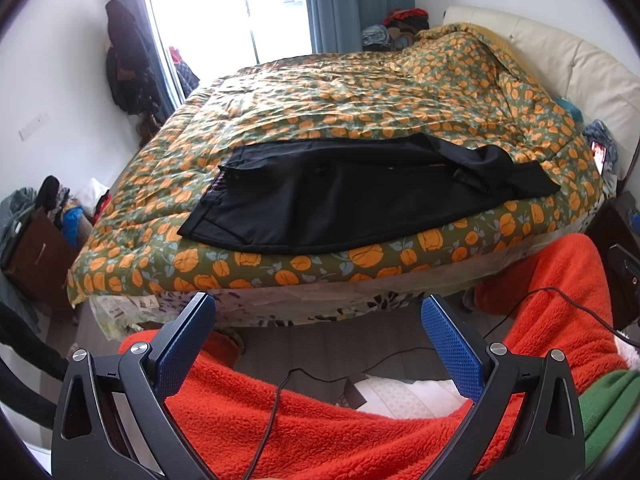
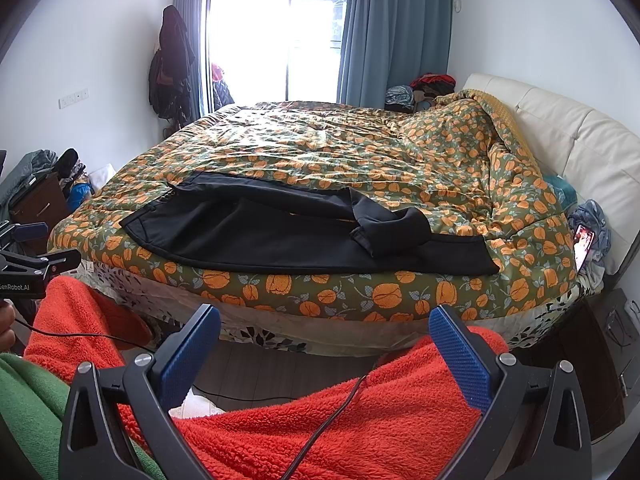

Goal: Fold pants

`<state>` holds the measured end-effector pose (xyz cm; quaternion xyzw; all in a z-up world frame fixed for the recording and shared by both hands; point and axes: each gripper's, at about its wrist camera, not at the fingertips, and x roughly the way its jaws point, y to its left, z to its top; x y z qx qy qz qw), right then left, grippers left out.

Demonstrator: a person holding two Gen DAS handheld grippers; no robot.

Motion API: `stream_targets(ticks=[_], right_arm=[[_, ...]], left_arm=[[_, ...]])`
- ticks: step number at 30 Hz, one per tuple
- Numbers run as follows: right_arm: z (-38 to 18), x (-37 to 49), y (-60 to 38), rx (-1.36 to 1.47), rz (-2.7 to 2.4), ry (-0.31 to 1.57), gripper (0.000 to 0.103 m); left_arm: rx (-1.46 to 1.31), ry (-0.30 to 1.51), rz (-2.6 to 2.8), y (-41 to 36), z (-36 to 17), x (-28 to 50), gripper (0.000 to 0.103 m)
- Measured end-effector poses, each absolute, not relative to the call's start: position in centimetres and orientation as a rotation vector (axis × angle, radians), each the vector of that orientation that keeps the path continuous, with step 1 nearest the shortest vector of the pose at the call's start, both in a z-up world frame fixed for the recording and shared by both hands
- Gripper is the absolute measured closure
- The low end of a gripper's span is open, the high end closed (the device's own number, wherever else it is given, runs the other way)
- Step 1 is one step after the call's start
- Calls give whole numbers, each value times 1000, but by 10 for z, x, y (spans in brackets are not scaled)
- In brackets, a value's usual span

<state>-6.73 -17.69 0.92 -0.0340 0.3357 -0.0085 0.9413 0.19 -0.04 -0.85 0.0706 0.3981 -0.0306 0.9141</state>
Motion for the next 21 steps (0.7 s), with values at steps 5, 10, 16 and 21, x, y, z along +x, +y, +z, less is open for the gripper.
stream_targets(ticks=[5,10,16,21], right_arm=[[9,-67,-177,-70,-17,685,0],[9,-67,-178,-69,-17,685,0],[8,-67,-177,-69,-18,686,0],[8,-66,-178,-68,-17,687,0]], left_arm=[[146,821,-64,1,-14,0,0],[147,822,-63,1,-13,1,0],[146,822,-64,2,-14,1,0],[147,823,-64,1,-13,1,0]])
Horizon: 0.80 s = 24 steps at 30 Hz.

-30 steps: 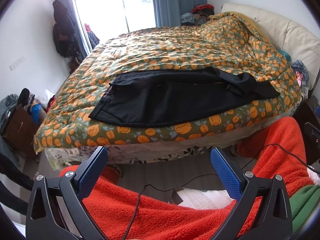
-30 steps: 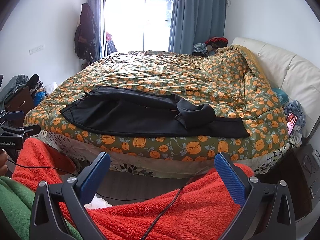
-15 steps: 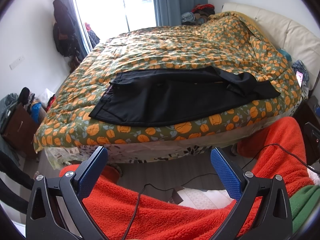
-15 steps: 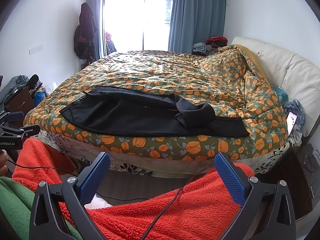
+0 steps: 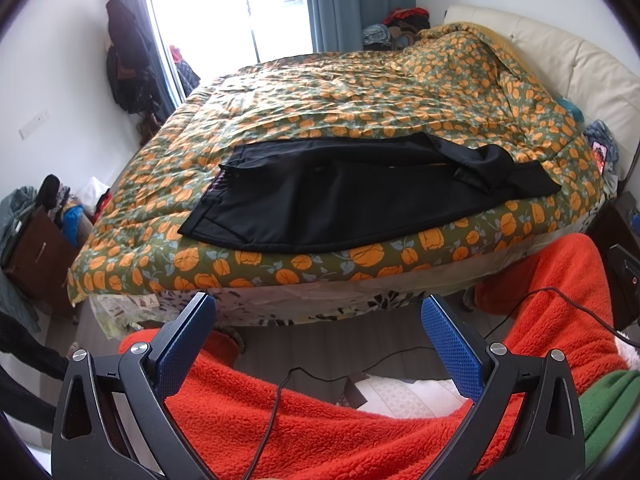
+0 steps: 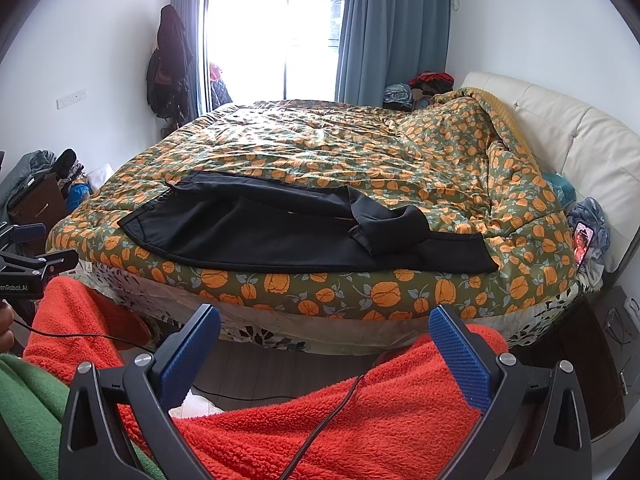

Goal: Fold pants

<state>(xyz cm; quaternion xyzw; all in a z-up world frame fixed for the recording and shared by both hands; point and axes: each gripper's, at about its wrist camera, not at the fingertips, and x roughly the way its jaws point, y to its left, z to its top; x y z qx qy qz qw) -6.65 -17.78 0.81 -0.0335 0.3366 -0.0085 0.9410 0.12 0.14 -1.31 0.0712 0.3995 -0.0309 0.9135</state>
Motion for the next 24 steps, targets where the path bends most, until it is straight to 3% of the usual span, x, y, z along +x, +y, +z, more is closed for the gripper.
stream_targets(ticks=[24], right_arm=[[5,-65,-178,-68,-25,693,0]], left_arm=[[139,809,-65,7,-14,1,0]])
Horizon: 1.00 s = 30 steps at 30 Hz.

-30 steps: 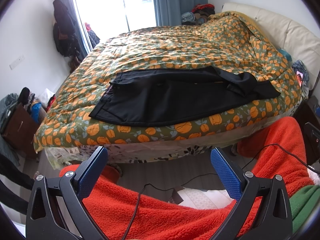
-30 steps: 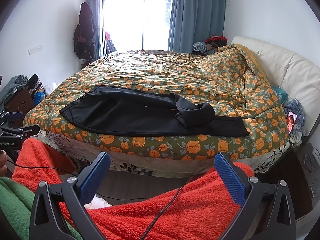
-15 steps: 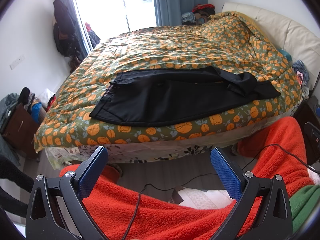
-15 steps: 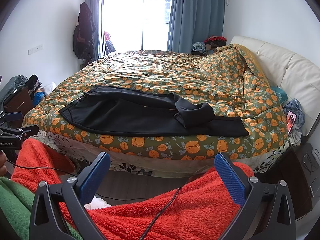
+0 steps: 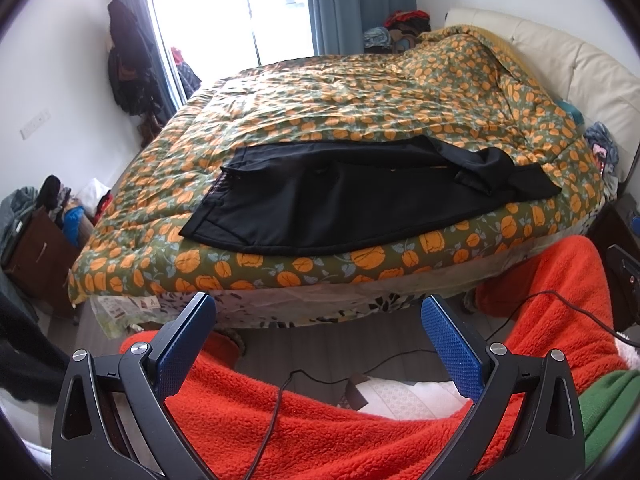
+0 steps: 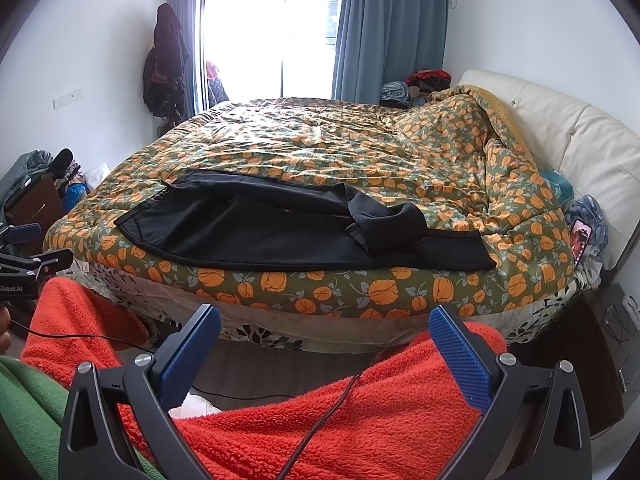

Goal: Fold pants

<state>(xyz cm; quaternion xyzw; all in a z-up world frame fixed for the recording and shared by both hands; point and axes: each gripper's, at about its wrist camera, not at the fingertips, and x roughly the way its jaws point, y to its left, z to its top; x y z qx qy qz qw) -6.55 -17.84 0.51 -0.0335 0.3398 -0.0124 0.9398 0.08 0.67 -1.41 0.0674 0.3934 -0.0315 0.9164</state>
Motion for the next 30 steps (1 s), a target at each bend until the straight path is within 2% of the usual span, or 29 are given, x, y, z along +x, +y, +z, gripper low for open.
stream_targets(ticks=[11,25,30], right_arm=[[9,-67,-175,-102,-14,671,0],[7,-57,-166,-92,27,675,0],[9,-54,-160,-82,33,667,0]], left_arm=[[103,786,-88,10,-6,0,0],[212,876,-157,-15,-24,2,0],[200,869,-188,-12,-16,2,0]])
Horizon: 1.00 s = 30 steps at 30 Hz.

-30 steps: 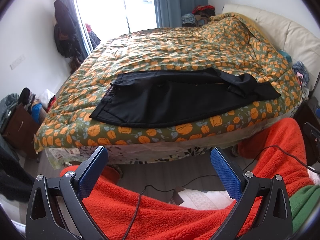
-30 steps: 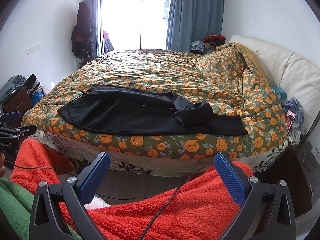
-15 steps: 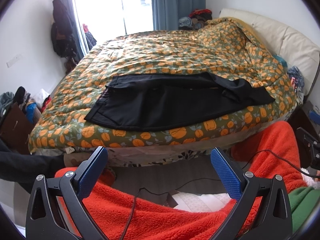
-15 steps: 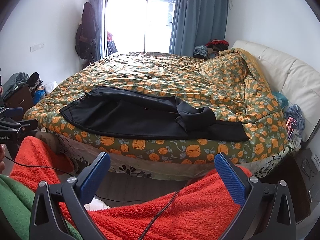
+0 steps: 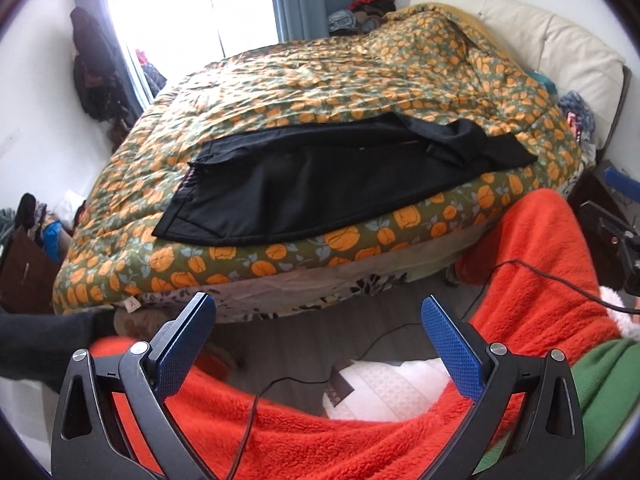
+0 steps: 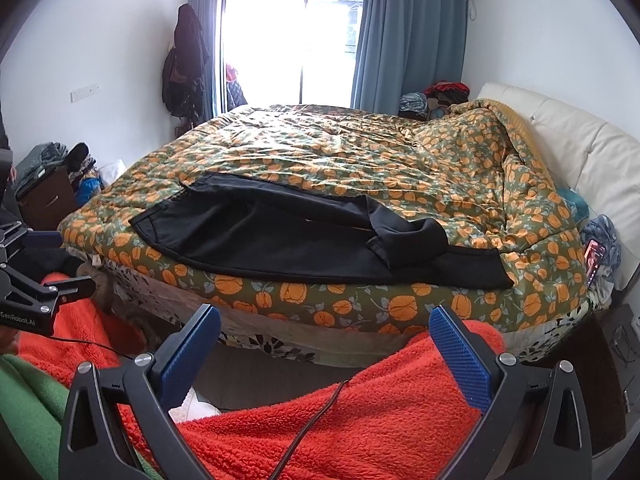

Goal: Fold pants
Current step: 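Move both tools toward the black trousers on the duvet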

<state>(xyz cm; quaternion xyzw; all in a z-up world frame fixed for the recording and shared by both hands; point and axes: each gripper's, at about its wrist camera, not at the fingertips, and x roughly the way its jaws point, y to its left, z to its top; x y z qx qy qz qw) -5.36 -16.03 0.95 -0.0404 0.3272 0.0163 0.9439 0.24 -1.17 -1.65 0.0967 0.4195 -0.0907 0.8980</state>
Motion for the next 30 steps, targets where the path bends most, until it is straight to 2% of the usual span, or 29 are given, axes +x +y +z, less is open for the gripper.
stream_targets(ticks=[7,13,16,30], right_arm=[[24,-38,-156,-113,8,654,0],[22,-45,-149,-84,55,640,0],[29,-61,-143,-130,55,553,0],[24,-52,-149,-105,56,595,0]], left_arm=[[186,809,-224,-16,-5,13,0],[328,670,-237,-40,14,-25,0],[340,700,-208,-37,10,-17,0],[297,713,-197,-35,9,-11,0]])
